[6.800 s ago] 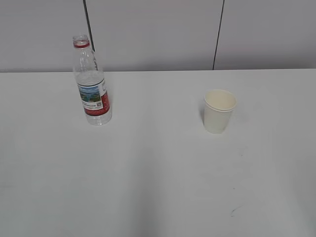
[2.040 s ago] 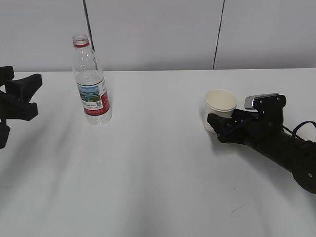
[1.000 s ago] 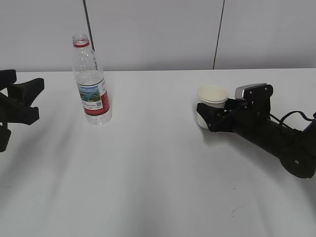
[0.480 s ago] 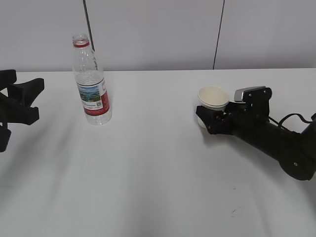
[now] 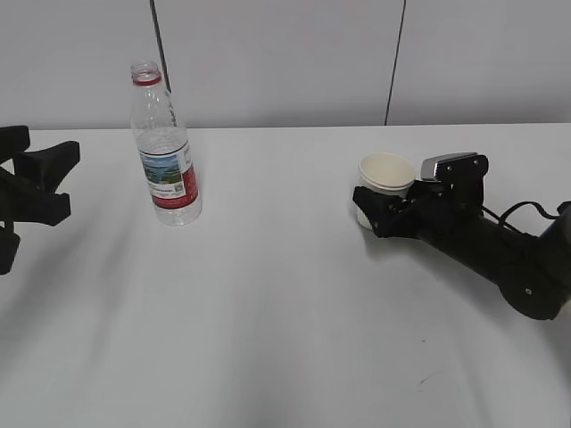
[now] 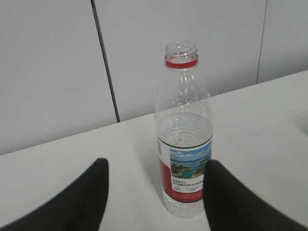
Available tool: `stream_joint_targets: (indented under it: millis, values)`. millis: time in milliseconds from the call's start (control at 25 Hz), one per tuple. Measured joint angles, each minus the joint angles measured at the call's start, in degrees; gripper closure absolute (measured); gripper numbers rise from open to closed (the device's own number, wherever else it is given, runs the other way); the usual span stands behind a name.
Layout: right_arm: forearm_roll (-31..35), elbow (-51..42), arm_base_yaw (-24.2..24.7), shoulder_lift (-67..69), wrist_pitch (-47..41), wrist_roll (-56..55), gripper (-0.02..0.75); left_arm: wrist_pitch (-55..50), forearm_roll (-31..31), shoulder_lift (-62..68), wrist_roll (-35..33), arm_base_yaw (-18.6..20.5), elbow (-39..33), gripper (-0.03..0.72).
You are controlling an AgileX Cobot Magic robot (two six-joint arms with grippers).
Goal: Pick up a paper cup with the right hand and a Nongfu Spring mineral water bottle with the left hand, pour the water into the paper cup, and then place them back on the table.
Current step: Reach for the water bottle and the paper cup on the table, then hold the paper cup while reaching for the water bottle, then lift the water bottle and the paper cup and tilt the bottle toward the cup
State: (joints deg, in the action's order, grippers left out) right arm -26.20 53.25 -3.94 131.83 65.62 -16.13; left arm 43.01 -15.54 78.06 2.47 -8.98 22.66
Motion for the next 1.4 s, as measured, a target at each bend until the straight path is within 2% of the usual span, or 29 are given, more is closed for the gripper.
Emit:
stream_joint_targets:
  millis: [280,480,600,680,800,920,1240,1400]
  values:
    - [0.0,0.4,0.0,0.0,0.0,0.0,0.187,0.0,0.0,0.0,0.0,0.0,0.0,0.303]
    - [-1.5,0.4,0.0,0.0,0.0,-0.1,0.207,0.0,0.0,0.0,0.0,0.0,0.0,0.3]
    - [-2.0,0.4,0.0,0.0,0.0,-0.1,0.21,0.2,0.0,0.7,0.5,0.0,0.0,0.263]
    - [-2.2,0.4,0.0,0.0,0.0,-0.1,0.212,1.1,-0.1,2.5,1.6,0.0,0.0,0.214]
    - [-2.2,0.4,0.0,0.0,0.1,-0.1,0.213,5.2,-0.2,6.7,2.2,0.0,0.0,0.157]
    - [-2.3,0.4,0.0,0.0,0.1,-0.1,0.213,10.3,-0.2,11.5,2.2,0.0,0.2,0.137]
    - [-4.3,0.4,0.0,0.0,0.2,-0.1,0.213,15.5,-1.4,23.5,2.4,-0.3,7.5,0.132]
    - [-5.5,0.4,0.0,0.0,0.3,-0.1,0.214,16.2,-2.0,28.2,2.4,-2.5,12.3,0.129]
